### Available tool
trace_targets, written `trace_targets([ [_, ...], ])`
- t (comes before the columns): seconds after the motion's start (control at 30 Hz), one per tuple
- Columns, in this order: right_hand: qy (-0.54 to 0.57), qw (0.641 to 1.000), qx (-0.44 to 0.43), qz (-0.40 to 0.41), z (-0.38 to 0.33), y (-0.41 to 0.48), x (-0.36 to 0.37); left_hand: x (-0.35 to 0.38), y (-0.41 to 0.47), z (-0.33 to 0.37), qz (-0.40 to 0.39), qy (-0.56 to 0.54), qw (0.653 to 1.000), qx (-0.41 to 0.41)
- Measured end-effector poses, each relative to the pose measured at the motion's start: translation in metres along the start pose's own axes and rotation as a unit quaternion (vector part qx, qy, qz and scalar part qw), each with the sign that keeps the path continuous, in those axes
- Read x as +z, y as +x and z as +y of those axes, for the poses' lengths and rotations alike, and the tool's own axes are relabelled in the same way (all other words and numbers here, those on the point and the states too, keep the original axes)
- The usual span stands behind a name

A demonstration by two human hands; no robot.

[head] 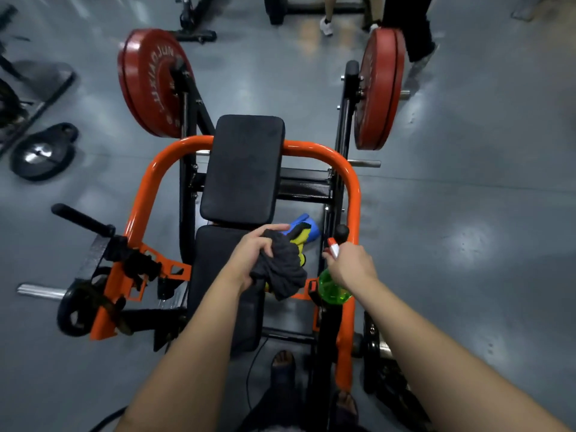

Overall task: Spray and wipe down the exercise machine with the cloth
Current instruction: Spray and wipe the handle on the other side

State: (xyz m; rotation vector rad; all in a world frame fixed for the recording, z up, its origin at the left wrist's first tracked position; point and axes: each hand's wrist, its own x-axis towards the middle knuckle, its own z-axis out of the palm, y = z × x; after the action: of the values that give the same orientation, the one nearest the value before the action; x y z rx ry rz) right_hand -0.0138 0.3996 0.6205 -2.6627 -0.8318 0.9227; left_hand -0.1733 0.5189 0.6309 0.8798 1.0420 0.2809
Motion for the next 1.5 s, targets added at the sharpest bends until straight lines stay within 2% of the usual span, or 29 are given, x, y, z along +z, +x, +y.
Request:
trace_targets([
  [0.07, -0.010, 0.999, -0.042, -0.014, -0.008, -0.006, -0.009, -0.004, -0.012, 0.000, 0.033, 0.008, 0.999, 0.033],
  [0.23, -0.003, 0.985, -0.168, -0.036, -0.058, -0.028, -0.024, -0.032, -0.048, -0.001, 0.105, -0.075, 0.990, 0.055],
  [0.4, 0.020, 0.958, -0.282, -0.048, -0.123, -0.064, -0.020, -0.079, -0.100, -0.006, 0.162, -0.105, 0.981, 0.016],
  [0.47, 0.031, 0.944, -0.321, -0.071, -0.153, -0.082, -0.010, -0.102, -0.123, -0.007, 0.191, -0.111, 0.975, 0.029],
  [0.63, 0.054, 0.911, -0.394, -0.114, -0.219, -0.121, 0.014, -0.153, -0.156, 0.003, 0.212, -0.108, 0.970, 0.048],
  [0.8, 0.060, 0.890, -0.436, -0.117, -0.284, -0.126, 0.046, -0.219, -0.144, 0.000, 0.191, -0.208, 0.957, 0.065],
  [0.87, 0.023, 0.876, -0.467, -0.122, -0.310, -0.117, 0.066, -0.251, -0.125, -0.003, 0.167, -0.228, 0.957, 0.068],
  [0.93, 0.044, 0.856, -0.483, -0.177, -0.339, -0.101, 0.093, -0.289, -0.105, -0.001, 0.141, -0.235, 0.960, 0.051],
  [1.0, 0.122, 0.830, -0.461, -0.290, -0.361, -0.084, 0.123, -0.322, -0.090, 0.002, 0.127, -0.248, 0.960, 0.038],
  [1.03, 0.137, 0.819, -0.456, -0.320, -0.373, -0.075, 0.140, -0.339, -0.083, 0.001, 0.128, -0.252, 0.959, 0.035],
  [1.13, 0.155, 0.837, -0.443, -0.280, -0.413, -0.066, 0.184, -0.393, -0.064, 0.003, 0.141, -0.251, 0.958, -0.001],
  [1.17, 0.178, 0.851, -0.431, -0.242, -0.426, -0.065, 0.196, -0.409, -0.057, 0.005, 0.107, -0.228, 0.967, -0.027],
  [1.27, 0.198, 0.893, -0.376, -0.148, -0.454, -0.068, 0.223, -0.447, -0.044, 0.021, 0.032, -0.076, 0.990, -0.114],
  [1.37, 0.220, 0.914, -0.309, -0.145, -0.465, -0.061, 0.244, -0.475, -0.032, 0.042, 0.093, -0.032, 0.985, -0.144],
  [1.43, 0.176, 0.928, -0.282, -0.170, -0.464, -0.054, 0.254, -0.488, -0.033, 0.055, 0.150, -0.036, 0.978, -0.142],
  [1.5, 0.136, 0.934, -0.269, -0.191, -0.463, -0.049, 0.261, -0.504, -0.032, 0.056, 0.171, -0.072, 0.972, -0.145],
])
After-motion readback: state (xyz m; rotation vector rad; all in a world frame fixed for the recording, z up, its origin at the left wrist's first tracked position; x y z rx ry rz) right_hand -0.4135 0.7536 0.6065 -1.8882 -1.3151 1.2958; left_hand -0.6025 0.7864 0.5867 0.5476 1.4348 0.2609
